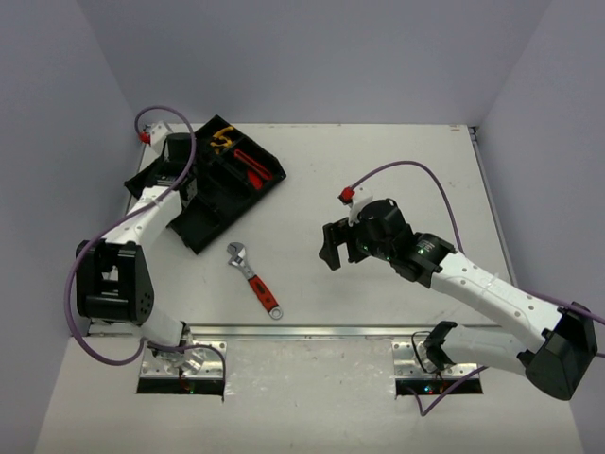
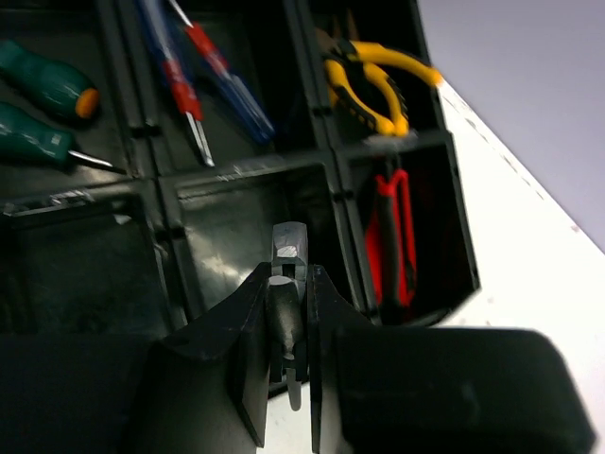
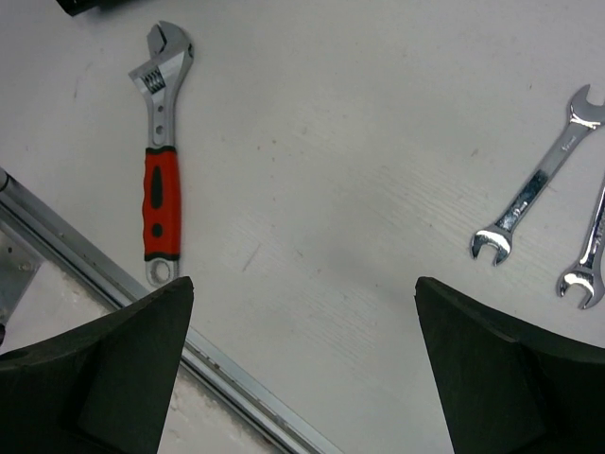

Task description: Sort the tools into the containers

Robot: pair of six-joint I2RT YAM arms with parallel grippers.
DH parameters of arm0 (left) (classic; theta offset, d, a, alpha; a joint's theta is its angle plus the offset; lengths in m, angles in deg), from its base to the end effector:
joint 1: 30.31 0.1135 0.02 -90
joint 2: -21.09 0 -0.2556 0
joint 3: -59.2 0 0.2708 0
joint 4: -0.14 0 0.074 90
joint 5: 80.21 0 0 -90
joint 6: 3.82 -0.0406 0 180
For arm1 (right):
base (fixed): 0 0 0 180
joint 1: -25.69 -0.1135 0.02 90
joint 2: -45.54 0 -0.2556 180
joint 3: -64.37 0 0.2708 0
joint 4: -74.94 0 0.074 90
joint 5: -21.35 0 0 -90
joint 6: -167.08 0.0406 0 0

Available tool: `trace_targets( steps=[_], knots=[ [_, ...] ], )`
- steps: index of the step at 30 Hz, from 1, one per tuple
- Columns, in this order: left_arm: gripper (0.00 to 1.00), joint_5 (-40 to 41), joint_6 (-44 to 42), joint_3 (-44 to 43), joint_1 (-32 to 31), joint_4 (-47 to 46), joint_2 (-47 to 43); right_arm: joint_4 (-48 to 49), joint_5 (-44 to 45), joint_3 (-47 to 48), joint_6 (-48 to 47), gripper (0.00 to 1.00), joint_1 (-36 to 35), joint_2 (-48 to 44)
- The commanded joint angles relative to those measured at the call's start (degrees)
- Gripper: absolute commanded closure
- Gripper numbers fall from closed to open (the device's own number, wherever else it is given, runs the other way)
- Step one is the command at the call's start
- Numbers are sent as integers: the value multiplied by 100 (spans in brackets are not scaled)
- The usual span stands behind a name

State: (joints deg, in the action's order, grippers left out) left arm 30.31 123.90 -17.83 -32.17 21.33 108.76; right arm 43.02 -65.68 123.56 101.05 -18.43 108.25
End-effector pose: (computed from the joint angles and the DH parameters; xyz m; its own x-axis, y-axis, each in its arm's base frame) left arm 0.3712 0.0022 0.2598 -0.2534 -0.5651 -0.7852 -0.5339 0.7585 -0.3736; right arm 0.1927 0.1840 0.2576 -0.6505 -0.0657 -0.7567 -0.4385 0.8459 0.3035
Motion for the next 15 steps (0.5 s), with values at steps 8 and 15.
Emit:
trace_targets(
  steps=[8, 15],
  knots=[
    [100, -51, 183, -411, 187, -705, 110, 146, -47, -73, -130, 1, 87, -136],
    [100, -560, 295, -334, 187, -750, -45, 145, -73, -103, -129, 1, 96, -115]
  ],
)
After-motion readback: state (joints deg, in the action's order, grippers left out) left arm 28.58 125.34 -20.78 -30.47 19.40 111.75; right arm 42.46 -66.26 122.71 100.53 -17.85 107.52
